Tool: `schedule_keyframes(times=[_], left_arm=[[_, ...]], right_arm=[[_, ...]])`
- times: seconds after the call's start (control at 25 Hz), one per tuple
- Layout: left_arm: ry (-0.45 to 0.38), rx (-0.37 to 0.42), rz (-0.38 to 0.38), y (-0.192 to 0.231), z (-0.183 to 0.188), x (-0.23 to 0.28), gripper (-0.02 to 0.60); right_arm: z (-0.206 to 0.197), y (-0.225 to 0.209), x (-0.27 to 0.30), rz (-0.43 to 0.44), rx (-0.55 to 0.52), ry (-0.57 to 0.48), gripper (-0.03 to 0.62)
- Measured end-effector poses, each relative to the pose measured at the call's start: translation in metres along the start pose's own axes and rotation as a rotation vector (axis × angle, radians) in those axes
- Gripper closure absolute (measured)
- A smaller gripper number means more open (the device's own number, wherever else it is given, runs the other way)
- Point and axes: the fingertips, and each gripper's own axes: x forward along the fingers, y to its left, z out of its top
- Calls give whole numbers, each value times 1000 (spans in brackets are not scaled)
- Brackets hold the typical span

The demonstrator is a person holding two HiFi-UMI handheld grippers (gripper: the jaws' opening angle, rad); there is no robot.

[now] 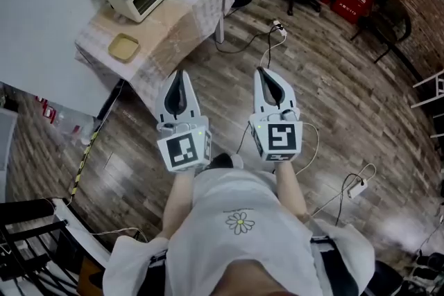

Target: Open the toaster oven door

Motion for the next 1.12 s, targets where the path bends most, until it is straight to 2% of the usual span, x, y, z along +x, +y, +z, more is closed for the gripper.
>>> schedule_keyframes(times=[0.2,0.52,0.88,1.12], left_arm=[[-3,5,21,6,-1,8,563],[-4,-3,69,29,-13,37,563],[3,-30,71,51,-39,122,563],[-1,-9,69,72,-52,199,563]], right_arm=[[0,-9,4,4,46,-27,586],[-11,-12,36,51,44,-5,586],[-18,-18,122,116,-25,-3,586],[-22,-20,215,171,-17,15,586]])
